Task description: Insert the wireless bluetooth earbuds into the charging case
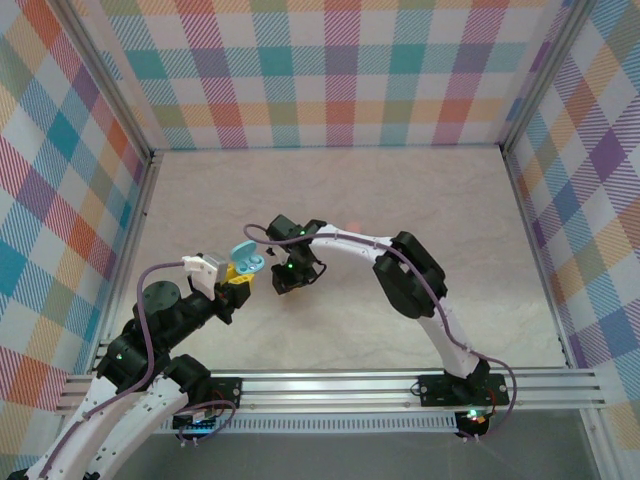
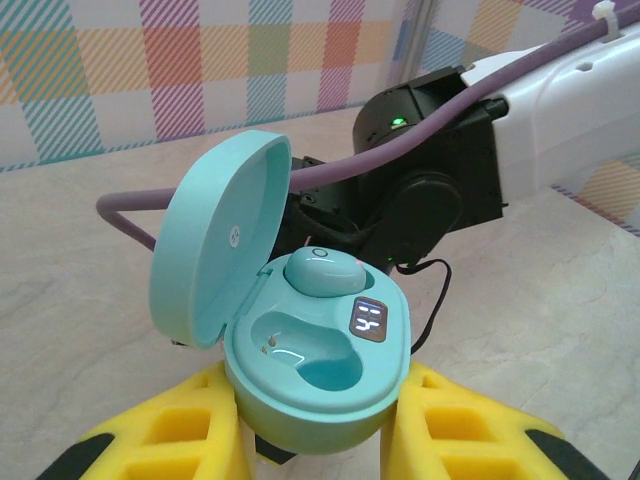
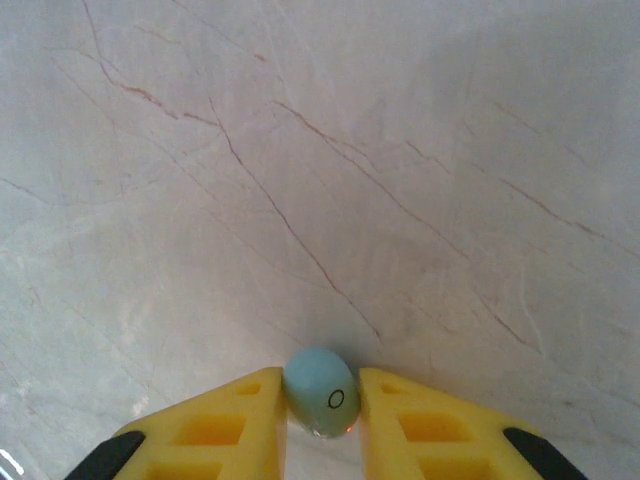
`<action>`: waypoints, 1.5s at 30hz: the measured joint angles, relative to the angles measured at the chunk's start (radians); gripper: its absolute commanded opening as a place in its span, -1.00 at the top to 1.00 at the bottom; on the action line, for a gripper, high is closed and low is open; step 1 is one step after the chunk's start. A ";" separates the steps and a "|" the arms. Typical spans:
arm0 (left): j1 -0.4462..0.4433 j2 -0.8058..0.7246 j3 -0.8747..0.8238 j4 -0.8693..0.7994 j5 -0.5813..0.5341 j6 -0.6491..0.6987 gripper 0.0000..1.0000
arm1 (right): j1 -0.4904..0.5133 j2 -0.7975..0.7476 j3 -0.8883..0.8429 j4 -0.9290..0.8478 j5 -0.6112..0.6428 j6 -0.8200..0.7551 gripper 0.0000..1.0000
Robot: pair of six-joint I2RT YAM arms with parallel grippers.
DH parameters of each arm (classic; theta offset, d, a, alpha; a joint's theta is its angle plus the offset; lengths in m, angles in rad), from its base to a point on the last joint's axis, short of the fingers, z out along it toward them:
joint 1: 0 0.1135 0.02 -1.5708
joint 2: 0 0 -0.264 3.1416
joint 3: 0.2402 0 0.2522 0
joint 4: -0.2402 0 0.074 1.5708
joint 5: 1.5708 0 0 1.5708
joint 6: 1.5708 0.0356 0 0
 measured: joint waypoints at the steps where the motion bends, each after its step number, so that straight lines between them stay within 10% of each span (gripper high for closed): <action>1: 0.000 0.000 0.000 0.000 0.000 0.000 0.61 | -0.004 -0.014 -0.019 0.014 0.001 0.003 0.51; 45: -0.001 0.340 0.017 0.304 0.108 -0.042 0.65 | -0.258 -0.791 -0.308 0.043 -0.054 -0.019 0.43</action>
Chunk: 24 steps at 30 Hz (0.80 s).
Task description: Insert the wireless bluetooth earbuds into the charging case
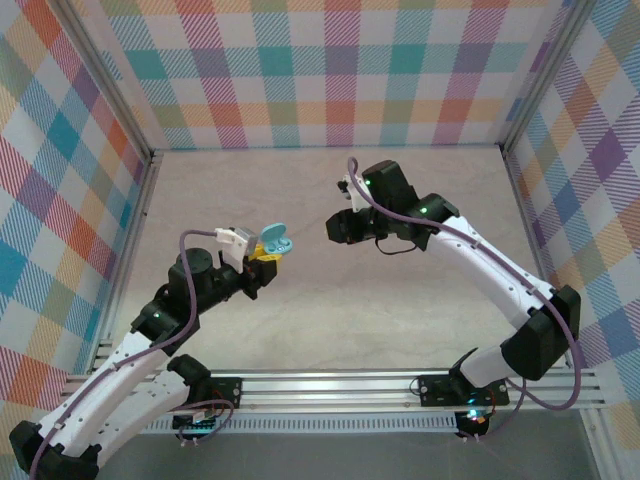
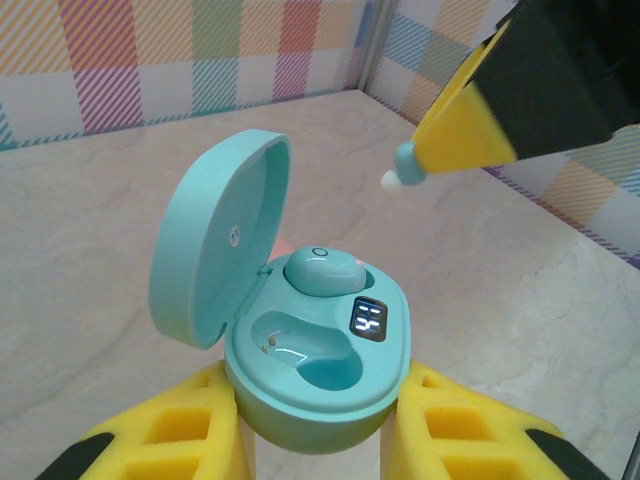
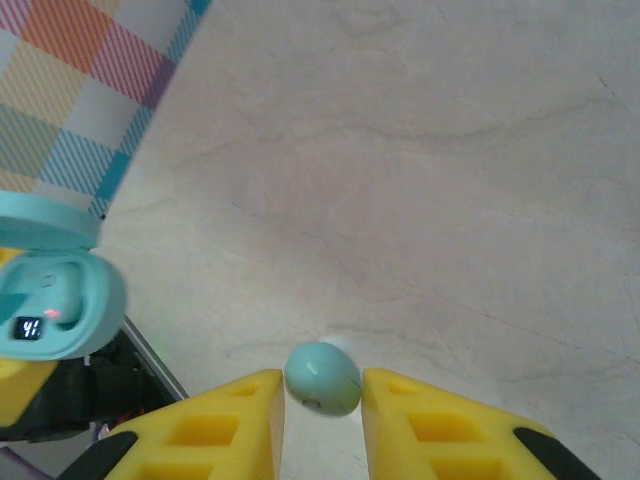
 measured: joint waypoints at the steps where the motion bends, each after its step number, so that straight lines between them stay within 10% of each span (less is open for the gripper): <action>1: 0.000 0.011 0.003 0.008 0.003 0.000 0.65 | -0.004 -0.013 0.000 0.000 -0.005 0.000 0.43; 24: -0.039 0.106 0.015 0.138 0.005 -0.017 0.66 | -0.018 -0.109 -0.003 -0.022 -0.115 0.050 0.41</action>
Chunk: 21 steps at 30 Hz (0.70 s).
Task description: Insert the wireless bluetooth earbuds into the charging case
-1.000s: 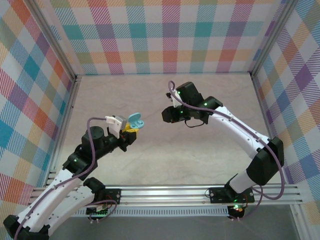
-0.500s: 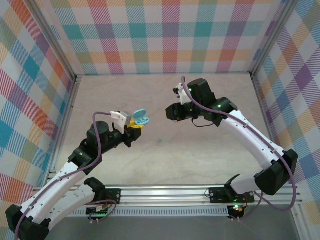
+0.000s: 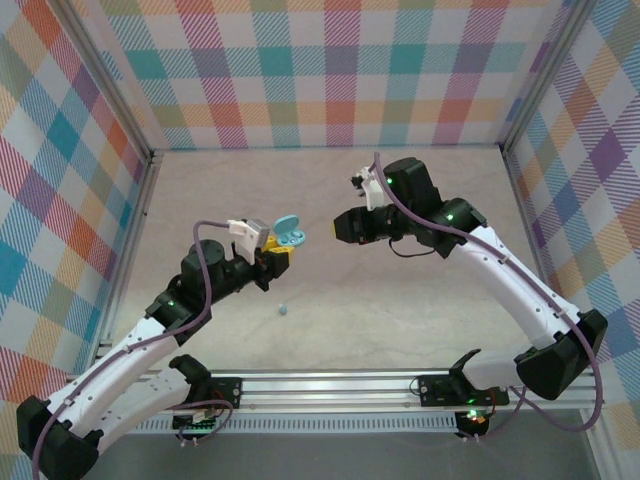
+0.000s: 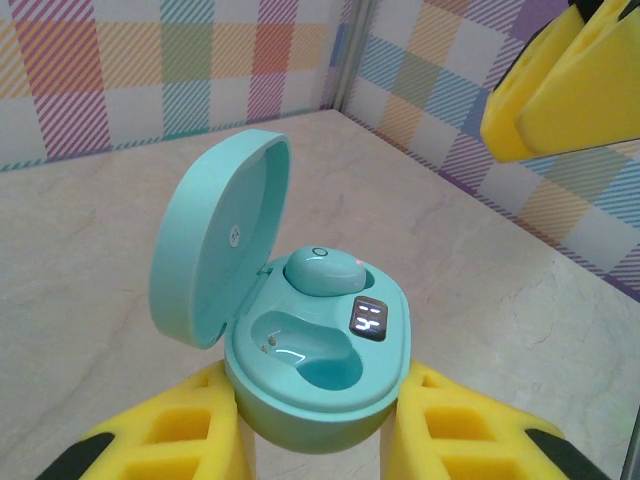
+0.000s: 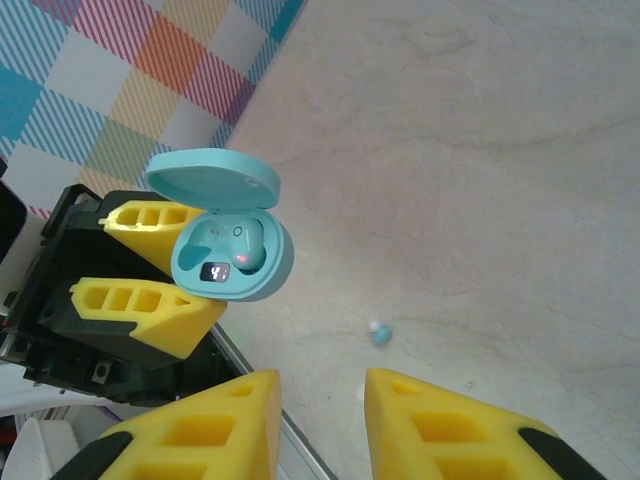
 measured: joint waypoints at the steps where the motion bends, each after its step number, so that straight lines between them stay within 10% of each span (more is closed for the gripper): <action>1: 0.000 -0.006 0.000 -0.001 -0.002 0.003 0.66 | 0.000 0.000 -0.002 0.000 -0.001 0.002 0.41; 21: 0.000 -0.256 0.007 -0.289 -0.134 0.094 0.65 | 0.192 0.288 -0.241 0.182 0.134 0.087 0.17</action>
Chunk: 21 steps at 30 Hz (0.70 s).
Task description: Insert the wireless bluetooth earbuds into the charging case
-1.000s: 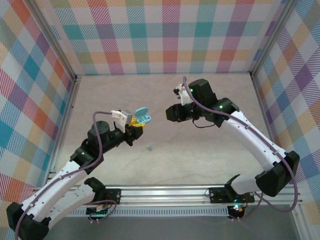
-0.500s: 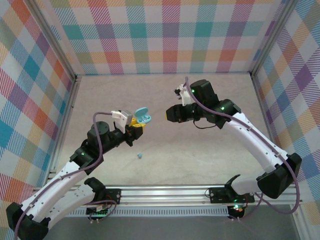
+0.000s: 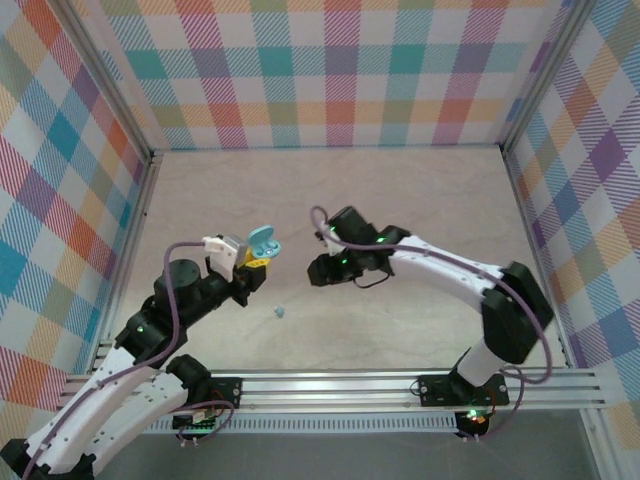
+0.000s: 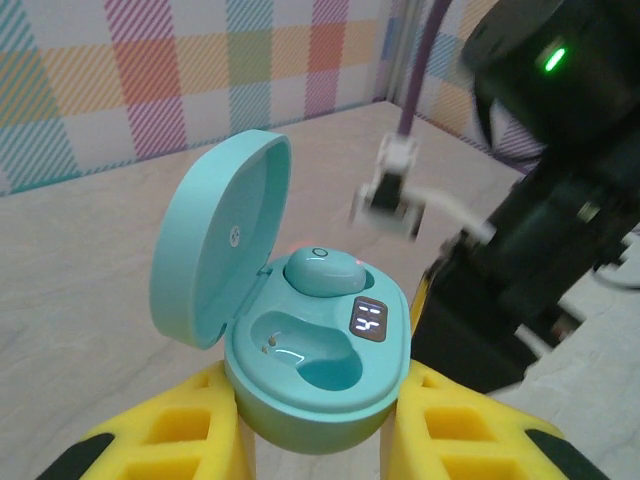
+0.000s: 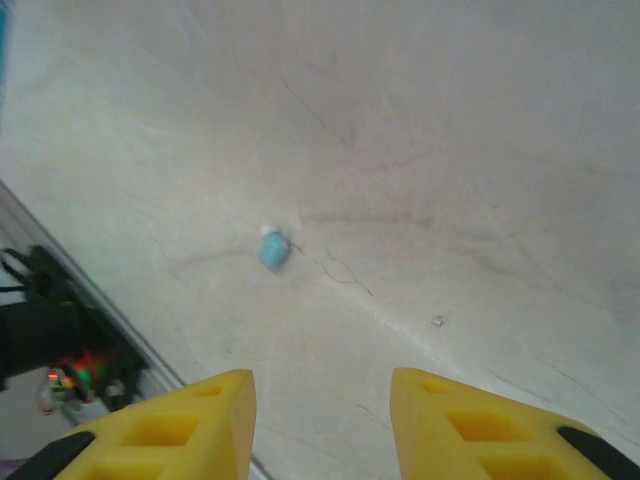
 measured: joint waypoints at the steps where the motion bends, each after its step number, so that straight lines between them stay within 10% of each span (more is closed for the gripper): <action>1: 0.000 -0.020 0.001 -0.021 -0.009 0.003 0.65 | 0.020 0.043 0.005 0.000 0.005 0.009 0.17; 21: 0.000 -0.225 0.031 -0.261 -0.106 0.012 0.65 | 0.254 0.458 0.386 -0.176 0.171 -0.003 0.16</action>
